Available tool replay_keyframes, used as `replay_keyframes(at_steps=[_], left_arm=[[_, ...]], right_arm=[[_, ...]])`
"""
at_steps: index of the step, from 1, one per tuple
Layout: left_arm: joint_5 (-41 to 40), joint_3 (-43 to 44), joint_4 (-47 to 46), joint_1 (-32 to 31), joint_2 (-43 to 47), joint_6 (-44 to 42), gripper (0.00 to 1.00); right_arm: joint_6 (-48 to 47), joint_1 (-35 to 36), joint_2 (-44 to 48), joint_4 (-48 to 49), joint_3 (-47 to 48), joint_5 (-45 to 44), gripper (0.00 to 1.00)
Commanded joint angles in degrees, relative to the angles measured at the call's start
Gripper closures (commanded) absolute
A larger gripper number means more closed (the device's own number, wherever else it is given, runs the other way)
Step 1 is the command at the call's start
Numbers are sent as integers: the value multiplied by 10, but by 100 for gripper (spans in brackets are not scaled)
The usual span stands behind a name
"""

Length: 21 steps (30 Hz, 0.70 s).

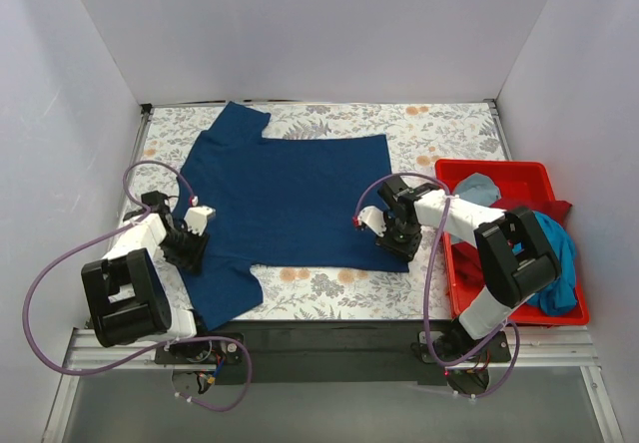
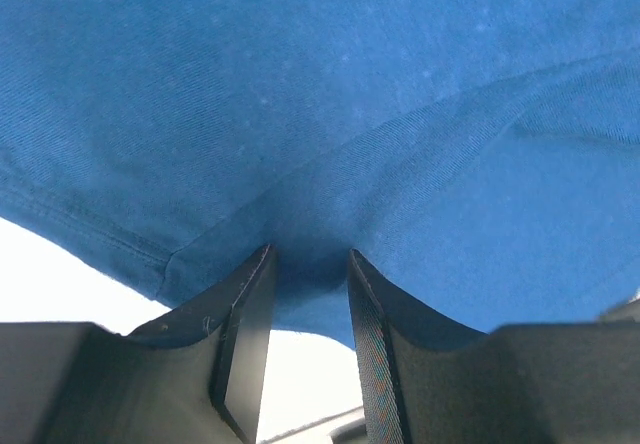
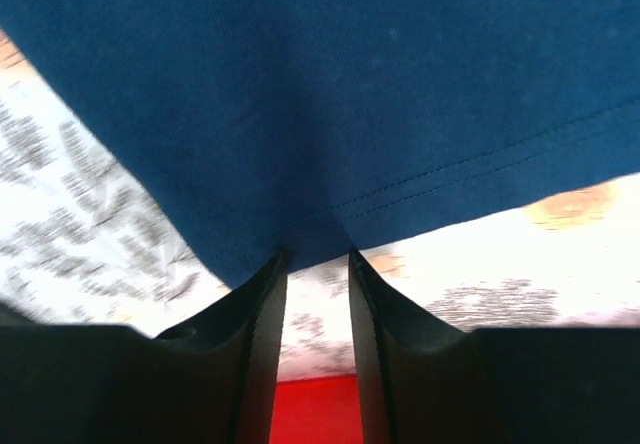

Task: Fold and stack the t-shirts
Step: Flatten the tshirt out

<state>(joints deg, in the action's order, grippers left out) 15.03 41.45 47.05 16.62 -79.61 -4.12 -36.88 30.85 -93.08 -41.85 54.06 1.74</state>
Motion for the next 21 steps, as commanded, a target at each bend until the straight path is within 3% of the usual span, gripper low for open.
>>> replay_keyframes(at_steps=[1,3,8,10,12,13,14,17,21], left_arm=[[6,-2,91,8,11,-26,67],[47,23,137,8,12,-41,65],[162,226,183,8,-26,-23,56],[207,300,152,8,-75,22,45],[230,403,105,7,-119,95,43],[249,434,86,7,-140,117,34],[260,500,67,7,-187,146,33],[277,587,-5,6,-277,242,26],[226,727,-122,5,-386,368,25]], right_arm=[[8,3,16,-82,14,62,61],[2,0,28,-103,39,82,60],[-4,-46,25,-106,211,90,47],[4,-80,-19,-106,274,99,47],[10,-110,-74,-103,370,103,46],[20,-119,-95,-101,406,103,46],[27,-126,-117,-98,469,104,46],[55,-153,-212,-97,573,102,46],[99,-176,-338,-74,730,115,46]])
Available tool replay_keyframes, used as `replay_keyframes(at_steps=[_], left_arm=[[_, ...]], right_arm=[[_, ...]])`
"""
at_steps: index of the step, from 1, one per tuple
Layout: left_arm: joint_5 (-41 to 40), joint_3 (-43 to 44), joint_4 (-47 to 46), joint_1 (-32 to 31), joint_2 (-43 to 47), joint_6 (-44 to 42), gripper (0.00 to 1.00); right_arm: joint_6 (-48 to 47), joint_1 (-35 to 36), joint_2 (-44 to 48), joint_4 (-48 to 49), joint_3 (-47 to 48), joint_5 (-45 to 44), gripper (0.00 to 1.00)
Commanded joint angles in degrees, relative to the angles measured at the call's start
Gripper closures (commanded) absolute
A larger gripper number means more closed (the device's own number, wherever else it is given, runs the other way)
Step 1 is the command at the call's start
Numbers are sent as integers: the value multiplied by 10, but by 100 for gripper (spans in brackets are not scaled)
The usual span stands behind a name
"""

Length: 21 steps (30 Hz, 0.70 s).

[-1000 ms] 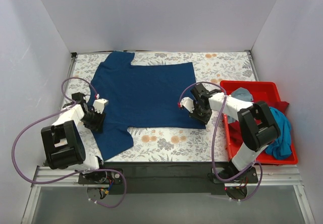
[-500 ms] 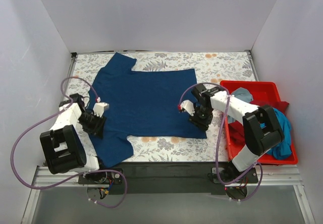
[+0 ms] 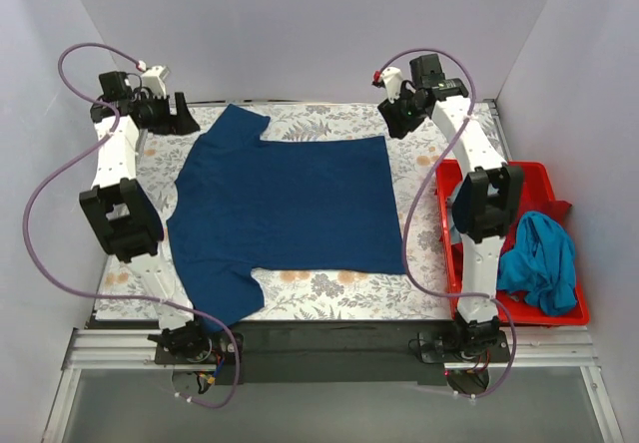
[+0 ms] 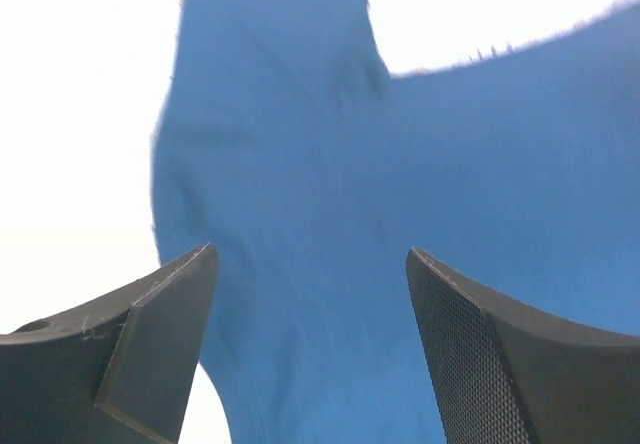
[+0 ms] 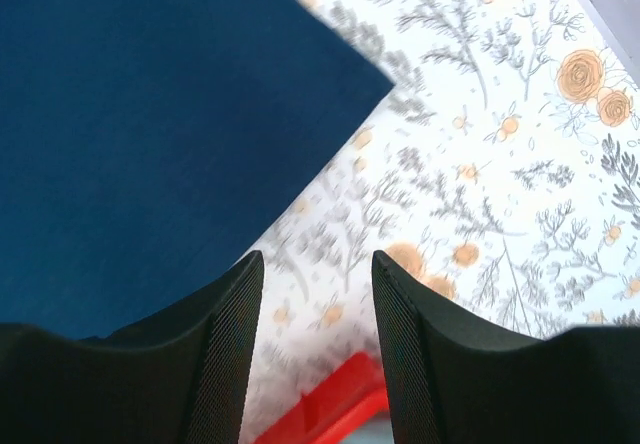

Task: Fold and stack the t-shirts
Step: Flatten the tshirt out

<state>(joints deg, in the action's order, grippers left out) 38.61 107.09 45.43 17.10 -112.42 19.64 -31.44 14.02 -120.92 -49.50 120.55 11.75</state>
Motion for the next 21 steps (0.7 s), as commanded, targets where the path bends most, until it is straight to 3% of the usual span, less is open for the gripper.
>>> replay_keyframes(at_steps=[1,7,10,13,21], left_arm=[[-22,89,-120,-1,-76,162,25],[-95,234,-191,-20,-225,199,25],[-138,268,-213,-44,-279,184,25],[-192,272,-234,-65,-308,136,26],[-260,276,-264,-108,-373,48,31]], right_arm=[[47,-7,-75,12,76,13,46],[81,-9,-141,145,75,-9,44],[98,-10,-158,199,62,-32,37],[96,-12,-178,216,64,-34,32],[86,-15,-215,247,61,-23,32]])
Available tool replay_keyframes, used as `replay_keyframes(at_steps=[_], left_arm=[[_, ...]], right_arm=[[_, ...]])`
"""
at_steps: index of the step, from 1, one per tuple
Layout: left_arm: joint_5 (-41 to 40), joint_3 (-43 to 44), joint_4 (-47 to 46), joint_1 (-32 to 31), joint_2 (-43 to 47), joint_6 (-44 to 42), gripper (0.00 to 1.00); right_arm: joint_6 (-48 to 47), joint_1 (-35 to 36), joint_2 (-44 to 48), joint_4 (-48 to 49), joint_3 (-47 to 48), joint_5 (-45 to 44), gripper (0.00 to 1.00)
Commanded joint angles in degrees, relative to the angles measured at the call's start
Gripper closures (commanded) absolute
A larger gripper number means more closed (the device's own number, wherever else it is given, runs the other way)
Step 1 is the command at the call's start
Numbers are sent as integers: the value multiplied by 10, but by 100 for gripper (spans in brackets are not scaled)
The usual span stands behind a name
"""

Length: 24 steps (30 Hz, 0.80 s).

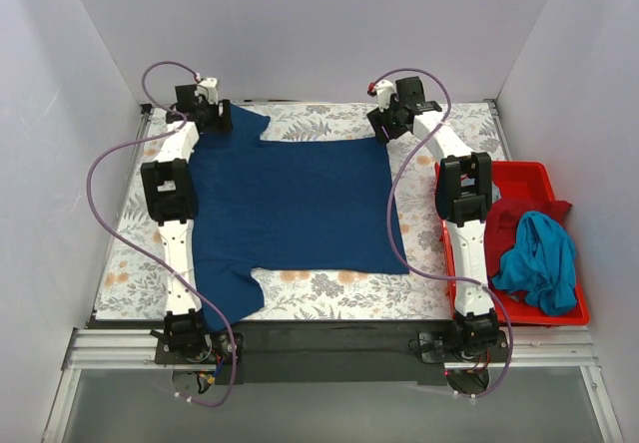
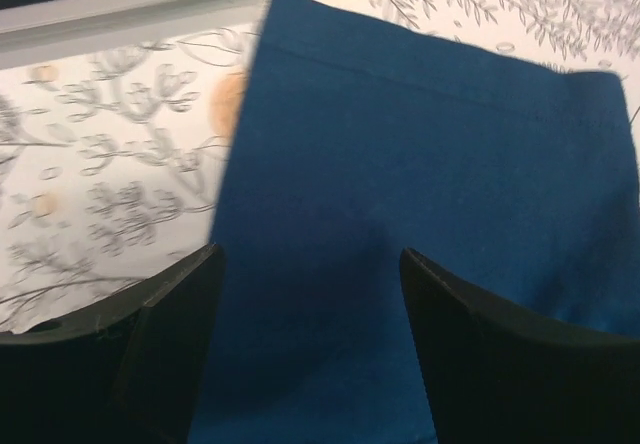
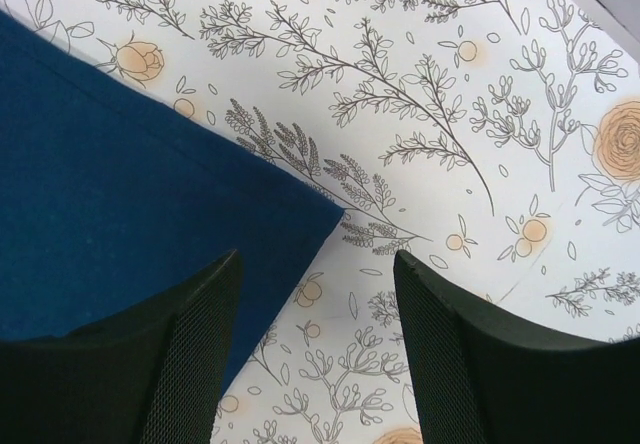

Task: Fold and stack the t-shirts
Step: Flatten the tshirt out

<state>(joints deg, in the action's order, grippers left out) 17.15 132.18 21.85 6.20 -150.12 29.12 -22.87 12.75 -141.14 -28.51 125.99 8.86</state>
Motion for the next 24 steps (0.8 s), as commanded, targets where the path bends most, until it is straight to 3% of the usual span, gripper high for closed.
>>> replay_keyframes(at_steps=[1,11,15,21,24], left_arm=[[-52,27,-27,-2,-2,-54,31],[-73,-9,-23,-8,5,-86,35],[-67,-10,-23,-7,12,-80,35],[-62,-7,-42,4,26,-51,35],[-56,-2,-44,7,31,-49,34]], right_arm=[[-3,-3,-15,39,7,7,30],[-26,-3,-39,65,8,20,26],[-36,-3,-46,66,3,34,31],[-46,-3,-48,65,-13,59,50],[-58,-2,-48,65,-20,64,74]])
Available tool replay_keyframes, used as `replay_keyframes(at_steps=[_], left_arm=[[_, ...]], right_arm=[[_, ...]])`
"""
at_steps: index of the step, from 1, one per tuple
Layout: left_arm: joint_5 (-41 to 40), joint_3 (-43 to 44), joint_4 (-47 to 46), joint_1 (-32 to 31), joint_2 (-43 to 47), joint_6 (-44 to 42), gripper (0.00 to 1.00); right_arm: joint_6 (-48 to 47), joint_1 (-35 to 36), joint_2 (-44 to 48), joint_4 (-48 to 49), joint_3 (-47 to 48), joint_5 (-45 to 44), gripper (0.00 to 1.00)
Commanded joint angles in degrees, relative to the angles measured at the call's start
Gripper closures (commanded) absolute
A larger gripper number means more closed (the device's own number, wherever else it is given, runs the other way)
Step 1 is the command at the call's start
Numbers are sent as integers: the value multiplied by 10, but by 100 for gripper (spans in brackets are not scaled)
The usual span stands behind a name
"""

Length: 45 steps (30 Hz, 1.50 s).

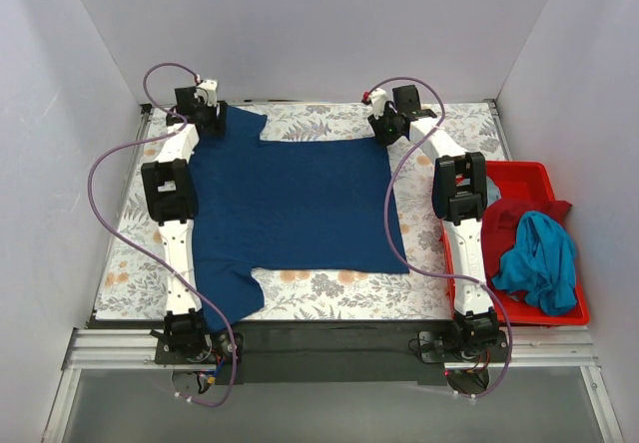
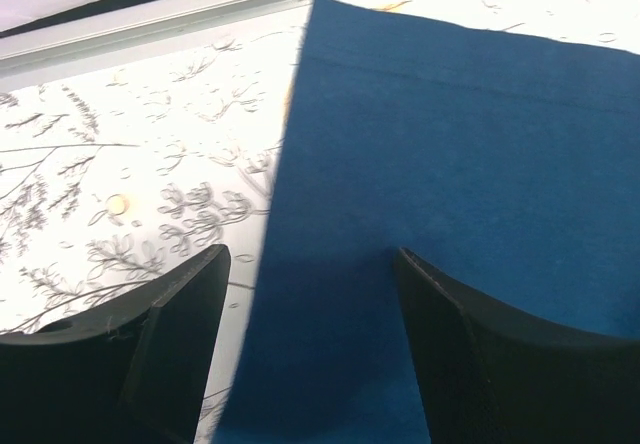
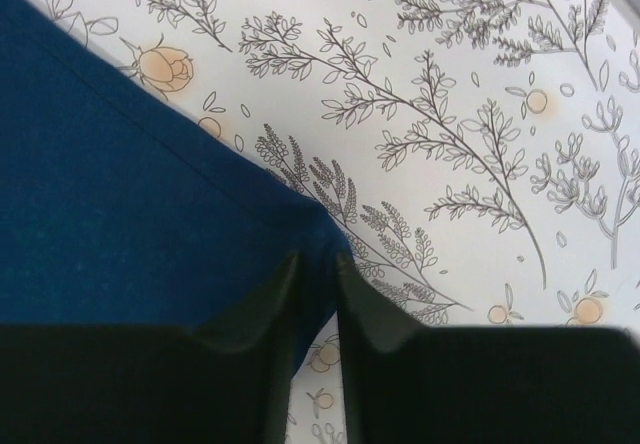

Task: Fold and stack the t-shirts
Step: Flatten the tshirt out

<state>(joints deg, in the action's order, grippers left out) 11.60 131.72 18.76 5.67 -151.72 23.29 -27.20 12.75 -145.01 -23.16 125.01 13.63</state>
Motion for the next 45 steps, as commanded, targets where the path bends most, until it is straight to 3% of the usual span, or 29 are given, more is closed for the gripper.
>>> replay_keyframes(at_steps=[1,4,14,18,21,30,34,45], left_arm=[[-3,2,-13,12,49,5,34],[-8,-18,-14,15,63,-5,34],[15,-52,22,22,73,-3,39],[15,-28,57,22,61,19,41],[10,-46,56,24,77,31,32],[19,-28,65,29,84,64,33],[29,-26,66,33,85,83,27],[34,-15,88,36,85,93,32]], right_arm=[[-17,-2,-8,12,-12,17,84],[-28,-1,-5,12,-15,11,99],[-42,3,7,12,-24,9,99],[-50,7,12,12,-27,3,99],[-52,7,17,12,-30,6,99],[-59,10,18,12,-31,3,99],[-60,10,23,12,-36,1,99],[-69,10,25,12,-34,-4,99]])
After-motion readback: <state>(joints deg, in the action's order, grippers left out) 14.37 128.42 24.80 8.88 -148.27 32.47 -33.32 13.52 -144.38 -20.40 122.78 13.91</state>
